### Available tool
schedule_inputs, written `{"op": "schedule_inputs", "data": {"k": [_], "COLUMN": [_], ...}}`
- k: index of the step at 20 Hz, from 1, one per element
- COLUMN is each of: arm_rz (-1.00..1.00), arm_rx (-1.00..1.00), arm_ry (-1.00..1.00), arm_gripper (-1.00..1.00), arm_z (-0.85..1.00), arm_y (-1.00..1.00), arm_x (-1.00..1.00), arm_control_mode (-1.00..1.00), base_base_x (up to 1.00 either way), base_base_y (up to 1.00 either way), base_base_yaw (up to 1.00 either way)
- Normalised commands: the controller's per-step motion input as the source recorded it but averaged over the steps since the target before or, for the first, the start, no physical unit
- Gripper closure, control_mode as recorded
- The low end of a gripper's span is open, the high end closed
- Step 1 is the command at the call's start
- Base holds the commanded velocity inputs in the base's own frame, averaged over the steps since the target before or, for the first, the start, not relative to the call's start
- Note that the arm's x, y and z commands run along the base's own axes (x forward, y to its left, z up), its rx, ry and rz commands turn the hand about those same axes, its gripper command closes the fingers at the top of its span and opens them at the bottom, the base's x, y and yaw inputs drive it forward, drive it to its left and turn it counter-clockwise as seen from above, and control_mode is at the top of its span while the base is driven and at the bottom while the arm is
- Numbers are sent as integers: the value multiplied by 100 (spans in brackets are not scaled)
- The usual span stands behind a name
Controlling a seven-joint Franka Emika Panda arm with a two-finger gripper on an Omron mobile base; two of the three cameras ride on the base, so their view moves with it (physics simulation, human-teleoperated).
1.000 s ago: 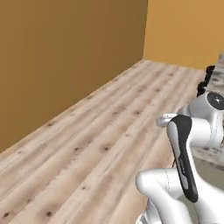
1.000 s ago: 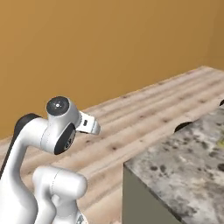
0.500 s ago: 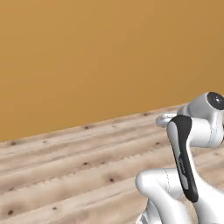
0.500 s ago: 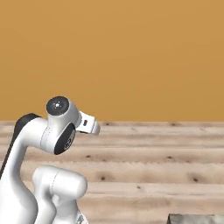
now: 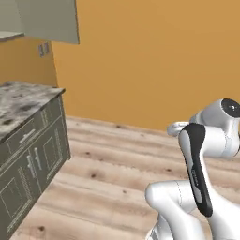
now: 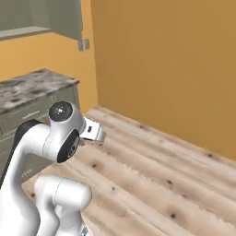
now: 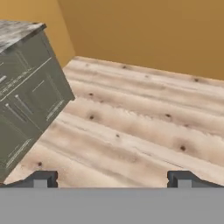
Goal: Get the candle and the liquor from the cabinet and move them to the dining counter.
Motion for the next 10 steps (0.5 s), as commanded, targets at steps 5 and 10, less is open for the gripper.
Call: {"op": "schedule_inputs", "data": {"k": [5, 10], "arm_rz": [0, 0], "arm_rx": [0, 0], "arm_ry": [0, 0], "arm_gripper": [-100, -100], "arm_z": [0, 0], "arm_y": [0, 0], "arm_x": [0, 0], "arm_control_mode": [100, 100], "base_base_x": [8, 14], "base_base_y": [0, -3], "base_base_yaw": [95, 86]}}
